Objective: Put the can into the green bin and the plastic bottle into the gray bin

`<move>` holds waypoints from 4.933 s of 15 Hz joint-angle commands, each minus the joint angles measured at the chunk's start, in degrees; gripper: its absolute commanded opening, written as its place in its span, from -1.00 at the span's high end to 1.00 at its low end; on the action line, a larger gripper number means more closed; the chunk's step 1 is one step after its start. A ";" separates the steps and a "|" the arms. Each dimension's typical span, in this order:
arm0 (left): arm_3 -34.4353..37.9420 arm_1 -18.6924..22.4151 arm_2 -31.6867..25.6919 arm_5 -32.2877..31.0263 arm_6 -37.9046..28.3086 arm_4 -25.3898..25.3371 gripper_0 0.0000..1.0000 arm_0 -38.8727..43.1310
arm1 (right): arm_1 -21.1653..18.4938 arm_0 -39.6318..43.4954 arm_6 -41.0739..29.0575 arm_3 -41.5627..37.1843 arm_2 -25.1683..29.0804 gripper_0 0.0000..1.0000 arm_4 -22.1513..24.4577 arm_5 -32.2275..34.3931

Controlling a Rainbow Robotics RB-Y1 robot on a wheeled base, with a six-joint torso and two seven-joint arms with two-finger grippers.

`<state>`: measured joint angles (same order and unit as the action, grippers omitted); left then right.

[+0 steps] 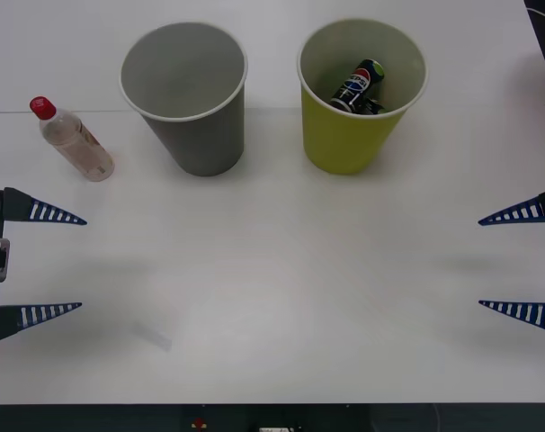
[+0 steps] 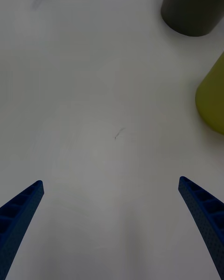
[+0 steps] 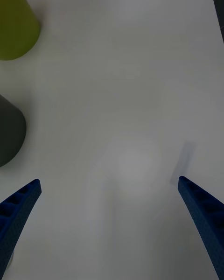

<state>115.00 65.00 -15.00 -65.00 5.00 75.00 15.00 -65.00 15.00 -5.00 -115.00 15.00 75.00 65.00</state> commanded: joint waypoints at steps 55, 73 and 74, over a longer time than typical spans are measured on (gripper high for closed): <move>-54.44 -6.11 60.70 24.04 51.78 -122.90 -1.00 -32.84 | 0.00 0.00 0.00 0.00 0.00 -1.00 0.00 0.00; -69.65 -16.13 61.67 31.60 54.41 -120.53 -1.00 -46.64 | 0.00 0.00 0.00 0.00 0.00 -1.00 0.00 0.00; -69.65 -16.57 61.67 31.69 54.50 -120.79 -1.00 -46.90 | 0.00 0.00 0.00 0.00 0.00 -1.00 0.00 0.00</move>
<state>45.34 48.74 46.67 -33.40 59.44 -45.58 -31.70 -65.00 15.00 -5.00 -115.00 15.00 75.00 65.00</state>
